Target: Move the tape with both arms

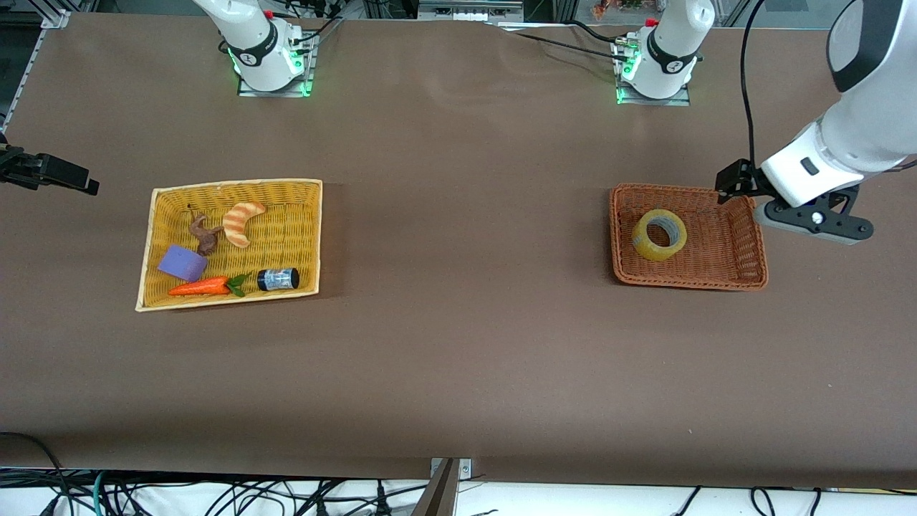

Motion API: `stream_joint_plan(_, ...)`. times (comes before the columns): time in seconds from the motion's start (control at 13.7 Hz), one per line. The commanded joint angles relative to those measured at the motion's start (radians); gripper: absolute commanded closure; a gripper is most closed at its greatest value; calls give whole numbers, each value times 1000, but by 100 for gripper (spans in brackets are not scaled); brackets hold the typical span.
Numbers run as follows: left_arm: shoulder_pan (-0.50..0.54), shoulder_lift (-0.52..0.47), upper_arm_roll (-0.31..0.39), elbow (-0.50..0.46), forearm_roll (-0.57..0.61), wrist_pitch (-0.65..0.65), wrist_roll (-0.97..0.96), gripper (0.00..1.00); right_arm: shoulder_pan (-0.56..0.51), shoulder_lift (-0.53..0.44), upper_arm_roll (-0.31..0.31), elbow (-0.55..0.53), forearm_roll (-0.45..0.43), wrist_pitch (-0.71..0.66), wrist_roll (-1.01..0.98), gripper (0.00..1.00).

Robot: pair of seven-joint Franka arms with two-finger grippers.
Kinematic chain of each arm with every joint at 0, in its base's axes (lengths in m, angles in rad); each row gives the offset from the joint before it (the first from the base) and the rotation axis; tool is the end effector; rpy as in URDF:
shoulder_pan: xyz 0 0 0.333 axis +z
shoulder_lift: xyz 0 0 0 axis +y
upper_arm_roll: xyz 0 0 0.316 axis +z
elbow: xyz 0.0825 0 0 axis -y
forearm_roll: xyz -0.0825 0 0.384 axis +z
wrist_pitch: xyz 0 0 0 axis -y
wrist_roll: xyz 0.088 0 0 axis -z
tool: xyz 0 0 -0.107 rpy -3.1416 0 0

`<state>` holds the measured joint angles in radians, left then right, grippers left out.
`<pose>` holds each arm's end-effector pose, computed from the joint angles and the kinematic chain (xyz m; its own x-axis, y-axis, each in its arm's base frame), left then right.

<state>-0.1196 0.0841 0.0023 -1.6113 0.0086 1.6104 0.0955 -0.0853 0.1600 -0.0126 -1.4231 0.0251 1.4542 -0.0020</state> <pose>0.5747 -0.0669 0.5610 0.9737 -0.2111 -0.0853 -0.2119 -0.9773 -0.0006 0.5878 -0.0542 0.5922 0.9874 -0.0921 -0.1285 -0.0959 -0.9951 -0.0233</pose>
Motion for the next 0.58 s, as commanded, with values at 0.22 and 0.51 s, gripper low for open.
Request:
stream_joint_plan(0.22,-8,-12,2,21,-24,-15,-145,0,-11,6,10,21,1,-5,-6,0)
stream_joint_plan(0.51,-3,-7,10,31,-27,-35,-137,0,-13,6,10,20,1,-5,-6,0)
